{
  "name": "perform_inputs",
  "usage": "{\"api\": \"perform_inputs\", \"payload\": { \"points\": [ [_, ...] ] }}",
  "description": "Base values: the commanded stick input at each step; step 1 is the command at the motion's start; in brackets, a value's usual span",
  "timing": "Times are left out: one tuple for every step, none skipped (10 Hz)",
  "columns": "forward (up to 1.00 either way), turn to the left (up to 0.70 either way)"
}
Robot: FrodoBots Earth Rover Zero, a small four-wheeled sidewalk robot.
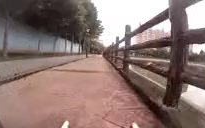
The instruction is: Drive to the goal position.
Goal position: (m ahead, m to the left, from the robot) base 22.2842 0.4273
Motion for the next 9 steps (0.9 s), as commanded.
{"api": "perform_inputs", "payload": {
  "points": [
    [0.7, 0.0],
    [0.7, 0.0],
    [0.7, 0.0],
    [0.7, 0.0],
    [0.7, 0.0],
    [0.7, 0.0],
    [0.7, 0.0],
    [0.7, 0.0],
    [0.7, 0.0]
  ]
}}
